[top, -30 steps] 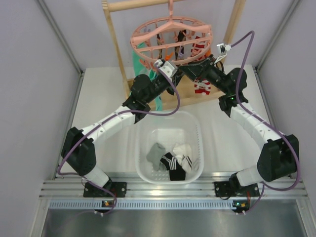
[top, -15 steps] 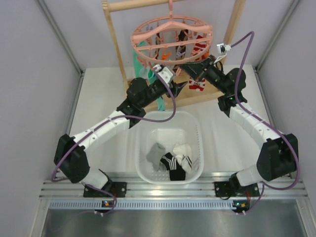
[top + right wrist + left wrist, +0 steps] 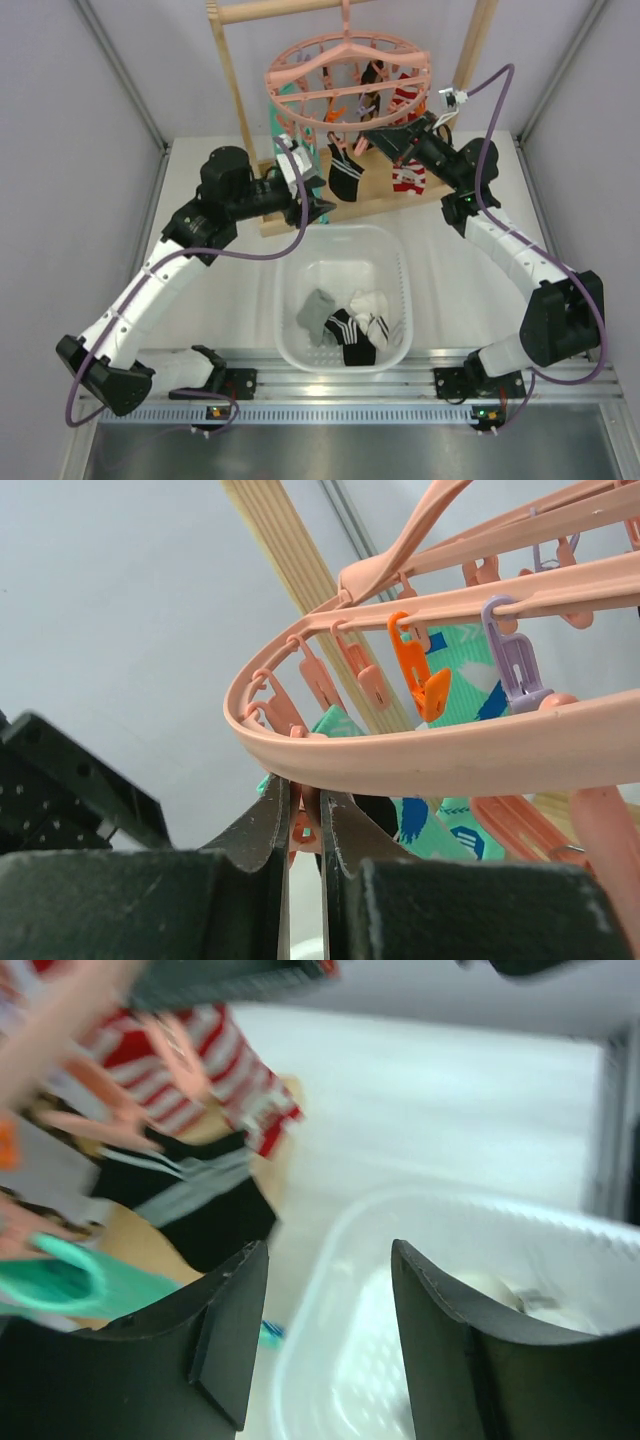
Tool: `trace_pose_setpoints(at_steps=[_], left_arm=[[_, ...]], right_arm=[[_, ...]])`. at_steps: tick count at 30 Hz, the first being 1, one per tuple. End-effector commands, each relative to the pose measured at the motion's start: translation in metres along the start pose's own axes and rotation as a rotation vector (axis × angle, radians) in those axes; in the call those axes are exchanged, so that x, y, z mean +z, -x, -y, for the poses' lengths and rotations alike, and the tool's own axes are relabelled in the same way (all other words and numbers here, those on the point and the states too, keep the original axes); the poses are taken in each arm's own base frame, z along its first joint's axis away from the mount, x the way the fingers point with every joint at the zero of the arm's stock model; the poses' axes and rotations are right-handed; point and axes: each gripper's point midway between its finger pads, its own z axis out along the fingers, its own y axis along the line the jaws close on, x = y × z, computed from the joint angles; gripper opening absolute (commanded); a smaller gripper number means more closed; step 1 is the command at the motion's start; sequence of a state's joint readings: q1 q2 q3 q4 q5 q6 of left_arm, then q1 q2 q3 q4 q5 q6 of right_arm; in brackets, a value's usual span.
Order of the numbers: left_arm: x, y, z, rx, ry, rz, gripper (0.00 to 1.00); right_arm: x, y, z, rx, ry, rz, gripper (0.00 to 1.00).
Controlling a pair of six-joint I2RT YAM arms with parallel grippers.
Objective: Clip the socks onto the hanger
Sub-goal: Open the clamp at the hanger, then pick up the sock from the bin.
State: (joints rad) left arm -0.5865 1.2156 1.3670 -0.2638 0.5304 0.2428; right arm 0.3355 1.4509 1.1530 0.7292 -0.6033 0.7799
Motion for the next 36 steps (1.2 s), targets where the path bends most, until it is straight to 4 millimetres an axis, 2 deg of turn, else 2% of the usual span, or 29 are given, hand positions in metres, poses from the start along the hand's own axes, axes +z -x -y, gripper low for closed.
trace_pose_setpoints(at_steps=[1,3,6,8,11,13,14,20,25,31,36], left_arm=[[-0.033,-0.063,0.063,-0.087,-0.289,-0.263,0.57],[-0.047,-0.089,0.080,-0.098,-0.367,-0.354,0.58],[-0.047,-0.119,0.088,-0.120,-0.415,-0.434,0.58],[-0.046,-0.146,0.098,-0.122,-0.466,-0.507,0.57],[-0.047,-0.181,0.124,-0.027,-0.601,-0.553,0.56],[-0.044,-0.197,0.139,0.078,-0.680,-0.525,0.56],[-0.044,-0.211,0.146,0.109,-0.709,-0.519,0.56],[-0.020,-0.245,0.172,0.320,-0.822,-0.389,0.56],[0.001,-0.263,0.182,0.356,-0.834,-0.361,0.55],[-0.002,-0.288,0.202,0.402,-0.900,-0.356,0.55],[-0.005,-0.297,0.211,0.417,-0.937,-0.358,0.55]], right_arm=[[0.001,0.016,-0.014,-0.077,0.059,0.024,0.00],[0.001,0.015,-0.012,-0.079,0.059,0.016,0.00],[0.001,0.015,-0.012,-0.085,0.063,0.011,0.00],[0.001,0.017,-0.011,-0.097,0.065,0.007,0.00],[-0.001,0.018,-0.009,-0.112,0.062,-0.004,0.00],[-0.002,0.018,-0.007,-0.117,0.058,-0.011,0.00],[-0.003,0.018,-0.007,-0.123,0.063,-0.015,0.00],[-0.009,0.014,-0.001,-0.119,0.052,-0.031,0.00],[-0.014,0.010,0.005,-0.112,0.038,-0.041,0.00],[-0.017,0.010,0.011,-0.107,0.028,-0.054,0.00],[-0.018,0.011,0.016,-0.105,0.021,-0.053,0.00]])
